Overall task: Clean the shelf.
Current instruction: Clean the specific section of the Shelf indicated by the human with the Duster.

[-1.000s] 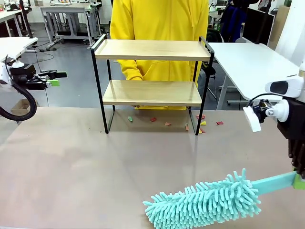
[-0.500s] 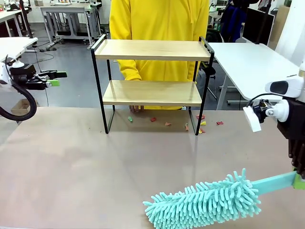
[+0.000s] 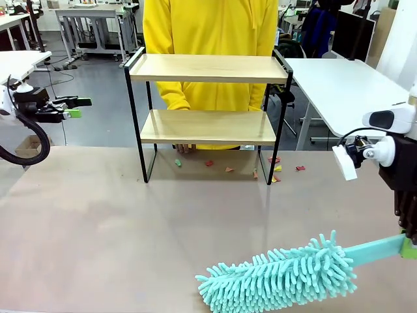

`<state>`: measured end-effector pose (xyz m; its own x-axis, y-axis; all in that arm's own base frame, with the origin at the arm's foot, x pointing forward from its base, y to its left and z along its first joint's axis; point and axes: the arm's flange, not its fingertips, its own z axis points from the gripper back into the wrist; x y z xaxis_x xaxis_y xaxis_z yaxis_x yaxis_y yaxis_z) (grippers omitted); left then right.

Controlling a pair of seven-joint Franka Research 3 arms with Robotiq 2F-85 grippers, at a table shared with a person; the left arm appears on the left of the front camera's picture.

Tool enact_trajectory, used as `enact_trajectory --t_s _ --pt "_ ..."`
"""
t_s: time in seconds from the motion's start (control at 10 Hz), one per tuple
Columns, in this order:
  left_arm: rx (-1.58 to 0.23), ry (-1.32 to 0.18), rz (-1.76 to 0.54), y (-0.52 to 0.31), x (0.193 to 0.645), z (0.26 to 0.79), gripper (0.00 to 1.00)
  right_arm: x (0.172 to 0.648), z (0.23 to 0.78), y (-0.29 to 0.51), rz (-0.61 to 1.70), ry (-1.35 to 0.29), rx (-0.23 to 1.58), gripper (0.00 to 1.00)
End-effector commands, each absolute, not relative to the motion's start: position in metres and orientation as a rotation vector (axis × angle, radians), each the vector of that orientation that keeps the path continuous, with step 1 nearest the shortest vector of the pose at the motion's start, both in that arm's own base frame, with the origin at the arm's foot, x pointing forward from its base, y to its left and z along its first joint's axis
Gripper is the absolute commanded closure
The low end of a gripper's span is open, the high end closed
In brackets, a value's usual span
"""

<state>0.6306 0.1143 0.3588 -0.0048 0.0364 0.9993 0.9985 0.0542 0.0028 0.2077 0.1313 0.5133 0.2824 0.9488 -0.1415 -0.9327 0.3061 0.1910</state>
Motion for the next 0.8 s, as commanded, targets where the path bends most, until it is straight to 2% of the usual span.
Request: enact_trajectory --t_s 0.0,0.7 --pt "-1.188 -1.274 -1.158 0.1144 0.6285 0.3611 0.0 0.2058 0.5152 0.1335 1.247 0.234 0.082 0.87" --pt "-1.188 -1.274 -1.158 0.1144 0.6285 0.3611 0.0 0.2077 0.5133 0.1313 1.261 0.245 0.076 0.87"
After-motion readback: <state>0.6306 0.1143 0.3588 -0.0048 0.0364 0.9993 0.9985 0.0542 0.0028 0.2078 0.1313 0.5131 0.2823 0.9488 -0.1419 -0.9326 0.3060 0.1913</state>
